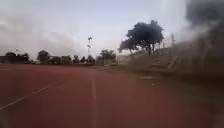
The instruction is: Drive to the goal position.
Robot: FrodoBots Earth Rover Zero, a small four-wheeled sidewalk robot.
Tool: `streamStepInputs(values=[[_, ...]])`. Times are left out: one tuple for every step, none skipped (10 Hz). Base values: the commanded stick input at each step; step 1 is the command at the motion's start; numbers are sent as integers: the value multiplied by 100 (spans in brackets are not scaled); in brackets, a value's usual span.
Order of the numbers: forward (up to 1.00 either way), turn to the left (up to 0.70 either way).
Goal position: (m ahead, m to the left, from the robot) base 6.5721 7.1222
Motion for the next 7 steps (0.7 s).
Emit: streamStepInputs(values=[[70, 0], [70, 0], [70, 1], [70, 2], [70, 2], [70, 2], [70, 2]])
